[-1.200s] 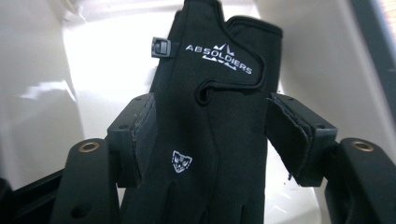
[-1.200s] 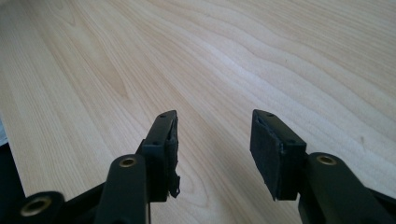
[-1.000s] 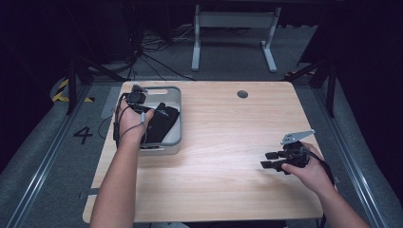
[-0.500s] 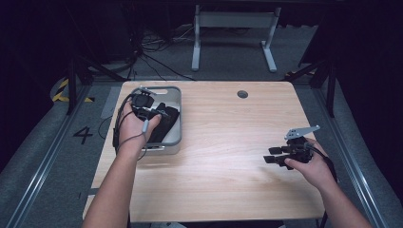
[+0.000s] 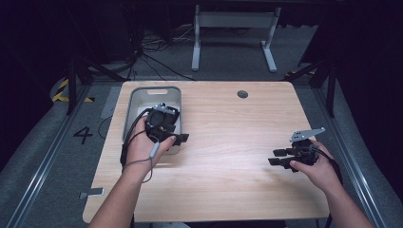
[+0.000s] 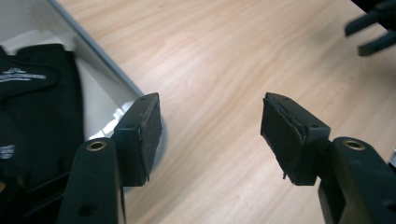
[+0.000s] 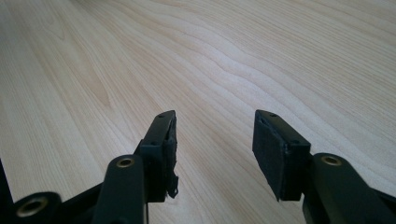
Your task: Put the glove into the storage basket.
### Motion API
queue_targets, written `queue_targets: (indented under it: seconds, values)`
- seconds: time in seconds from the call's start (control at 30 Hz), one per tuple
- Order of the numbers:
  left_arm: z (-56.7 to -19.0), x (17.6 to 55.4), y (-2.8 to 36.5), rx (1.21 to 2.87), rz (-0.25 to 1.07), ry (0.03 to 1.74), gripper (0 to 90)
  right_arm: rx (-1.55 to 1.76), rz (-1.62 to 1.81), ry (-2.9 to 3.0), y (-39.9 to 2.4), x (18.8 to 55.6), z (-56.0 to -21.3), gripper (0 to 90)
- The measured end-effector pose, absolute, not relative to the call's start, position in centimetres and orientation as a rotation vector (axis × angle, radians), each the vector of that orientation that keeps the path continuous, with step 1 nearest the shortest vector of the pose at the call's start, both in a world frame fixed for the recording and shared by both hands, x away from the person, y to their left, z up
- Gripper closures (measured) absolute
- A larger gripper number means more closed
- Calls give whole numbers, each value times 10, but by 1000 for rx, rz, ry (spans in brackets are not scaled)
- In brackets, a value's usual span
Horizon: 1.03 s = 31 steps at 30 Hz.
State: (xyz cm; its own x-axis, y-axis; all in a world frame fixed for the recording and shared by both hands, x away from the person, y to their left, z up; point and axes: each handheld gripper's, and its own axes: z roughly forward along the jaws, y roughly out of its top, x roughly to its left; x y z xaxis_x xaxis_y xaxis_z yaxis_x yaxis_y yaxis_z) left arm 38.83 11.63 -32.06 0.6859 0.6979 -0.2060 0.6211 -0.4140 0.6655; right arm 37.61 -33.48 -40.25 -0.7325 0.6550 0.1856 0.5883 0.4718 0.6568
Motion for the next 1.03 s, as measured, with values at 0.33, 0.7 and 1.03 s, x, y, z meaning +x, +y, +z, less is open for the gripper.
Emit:
queue_targets:
  seconds: [0.33, 0.7, 1.03]
  values:
    - [-358, 360, 111, 2197, 40, 879, 410, 1083, 1107, 2632, -334, 374, -407, 500]
    - [-415, 350, 104, 2251, 2, 849, 423, 1075, 1093, 2651, -333, 374, -414, 497]
    - [-433, 354, 106, 2324, 74, 943, 388, 1096, 1061, 2645, -336, 379, -424, 493]
